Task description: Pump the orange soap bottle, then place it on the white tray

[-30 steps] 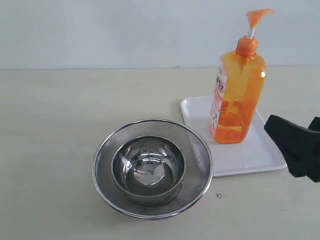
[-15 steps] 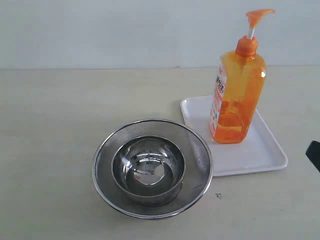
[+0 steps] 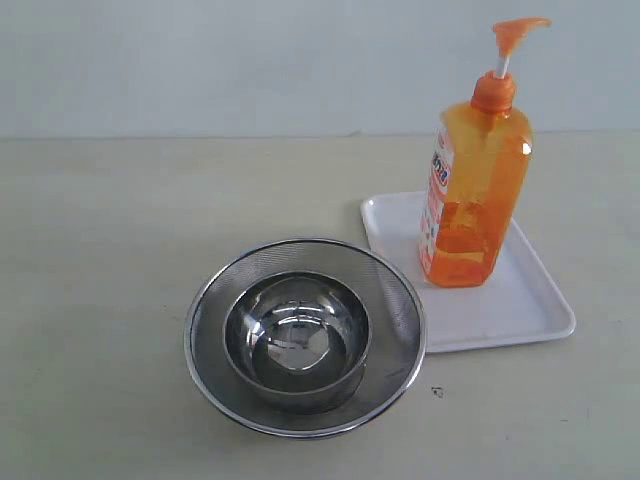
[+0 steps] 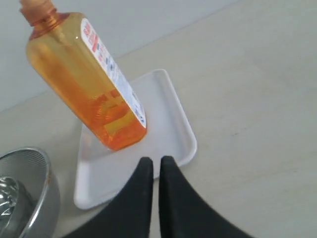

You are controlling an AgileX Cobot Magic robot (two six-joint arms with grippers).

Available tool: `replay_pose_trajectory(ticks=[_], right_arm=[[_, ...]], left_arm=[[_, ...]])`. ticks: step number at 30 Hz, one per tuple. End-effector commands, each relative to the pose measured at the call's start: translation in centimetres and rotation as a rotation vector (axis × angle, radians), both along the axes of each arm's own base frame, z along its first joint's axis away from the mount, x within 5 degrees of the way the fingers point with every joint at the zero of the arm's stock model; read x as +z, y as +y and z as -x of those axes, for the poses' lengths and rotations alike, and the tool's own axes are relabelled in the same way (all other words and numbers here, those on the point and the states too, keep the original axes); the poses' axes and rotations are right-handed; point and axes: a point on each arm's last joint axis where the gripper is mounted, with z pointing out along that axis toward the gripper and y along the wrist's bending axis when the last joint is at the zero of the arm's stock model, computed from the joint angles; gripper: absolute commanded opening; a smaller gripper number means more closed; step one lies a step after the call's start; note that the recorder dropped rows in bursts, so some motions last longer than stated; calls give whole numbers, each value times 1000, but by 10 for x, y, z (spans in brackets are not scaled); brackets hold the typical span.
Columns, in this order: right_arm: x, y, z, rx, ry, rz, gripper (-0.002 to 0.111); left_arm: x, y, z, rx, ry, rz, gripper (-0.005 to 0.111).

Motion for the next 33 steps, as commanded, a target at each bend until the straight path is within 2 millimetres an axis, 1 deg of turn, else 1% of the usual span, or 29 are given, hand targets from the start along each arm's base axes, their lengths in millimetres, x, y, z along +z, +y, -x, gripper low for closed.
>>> replay_pose_trajectory(ticks=[1,4,6,7,9,12,14,18,21,22,23,25,28,33], right_arm=[[-9,-7,13,-62,54,13,0],[-9,-10,12,-67,43,102,0],[0,-9,10,-66,-55,104,0],[9,-7,8,-62,-155,89,0],[15,-5,8,-54,-228,55,0],[15,-5,8,-55,-225,60,0],[16,-4,7,-56,-236,18,0],[25,-1,7,-32,-341,-80,0],[25,0,7,-11,-418,-29,0],[26,0,7,-10,-433,16,0],[26,0,7,-8,-435,54,0],[20,0,6,11,-375,162,0],[12,0,6,36,-302,278,0],[-5,-2,8,65,-117,388,0]], left_arm=[[0,0,0,-1,-12,-7,5],[0,0,0,-1,-13,-7,5],[0,0,0,-1,-15,-7,5],[0,0,0,-1,-15,-7,5],[0,0,0,-1,-15,-7,5],[0,0,0,-1,-15,-7,5],[0,0,0,-1,-15,-7,5],[0,0,0,-1,-15,-7,5],[0,0,0,-1,-15,-7,5],[0,0,0,-1,-15,-7,5],[0,0,0,-1,-15,-7,5],[0,0,0,-1,-15,-7,5],[0,0,0,-1,-15,-7,5],[0,0,0,-1,-15,-7,5]])
